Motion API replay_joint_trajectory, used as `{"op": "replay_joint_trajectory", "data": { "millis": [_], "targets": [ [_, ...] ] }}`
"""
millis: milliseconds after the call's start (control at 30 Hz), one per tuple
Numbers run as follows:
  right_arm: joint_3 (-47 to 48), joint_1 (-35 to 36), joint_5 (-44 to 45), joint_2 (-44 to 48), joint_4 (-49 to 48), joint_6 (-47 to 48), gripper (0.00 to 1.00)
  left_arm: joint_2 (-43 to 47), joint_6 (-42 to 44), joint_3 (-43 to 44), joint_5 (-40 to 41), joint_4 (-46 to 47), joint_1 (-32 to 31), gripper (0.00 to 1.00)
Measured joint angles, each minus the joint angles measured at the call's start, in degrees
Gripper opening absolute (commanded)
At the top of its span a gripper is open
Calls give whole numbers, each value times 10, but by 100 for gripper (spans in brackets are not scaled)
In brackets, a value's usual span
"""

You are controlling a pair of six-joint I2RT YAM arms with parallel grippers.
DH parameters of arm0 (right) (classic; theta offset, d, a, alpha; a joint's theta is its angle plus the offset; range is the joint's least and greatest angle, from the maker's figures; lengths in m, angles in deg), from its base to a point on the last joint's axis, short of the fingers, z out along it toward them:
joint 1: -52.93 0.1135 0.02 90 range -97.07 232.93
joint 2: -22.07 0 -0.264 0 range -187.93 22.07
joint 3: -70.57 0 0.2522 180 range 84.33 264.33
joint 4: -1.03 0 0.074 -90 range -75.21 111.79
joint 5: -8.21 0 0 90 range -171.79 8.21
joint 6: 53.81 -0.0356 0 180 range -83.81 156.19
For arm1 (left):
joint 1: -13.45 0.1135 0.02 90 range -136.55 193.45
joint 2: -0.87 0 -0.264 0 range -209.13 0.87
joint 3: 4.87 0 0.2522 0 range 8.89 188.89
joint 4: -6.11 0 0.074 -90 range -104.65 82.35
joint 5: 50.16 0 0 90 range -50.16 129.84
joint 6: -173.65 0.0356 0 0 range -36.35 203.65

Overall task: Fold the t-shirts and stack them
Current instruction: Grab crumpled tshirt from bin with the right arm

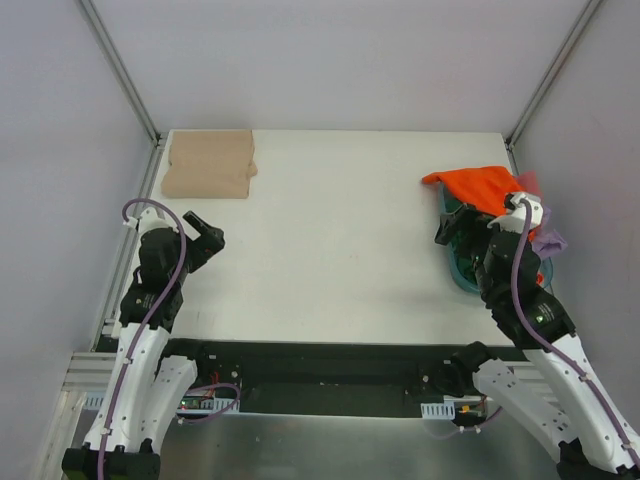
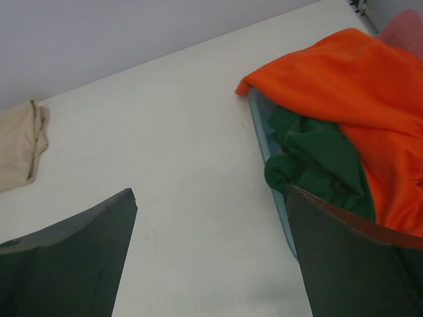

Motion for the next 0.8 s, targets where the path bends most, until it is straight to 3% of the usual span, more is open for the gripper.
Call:
{"op": "replay_joint_trajectory", "data": {
  "millis": [200, 267, 400, 500, 700, 800],
  "targets": [
    [10, -12, 60, -35, -1, 90, 96, -10, 0, 0, -9, -1, 0, 99],
    [39, -60, 59, -76, 12, 90, 96, -14, -2, 0, -11, -1, 0, 99],
    [119, -253, -23, -197, 18, 56, 96, -35, -2, 0, -27, -1, 0, 99],
    [166, -349, -76, -295, 17, 42, 96, -57, -2, 0, -49, -1, 0, 99],
    [202, -410, -146, -457, 36, 41, 99, -65, -2, -1, -91, 8, 0, 99],
    [205, -435, -166, -506, 41, 32, 95, -65, -2, -10, -110, 24, 0, 99]
  ]
}}
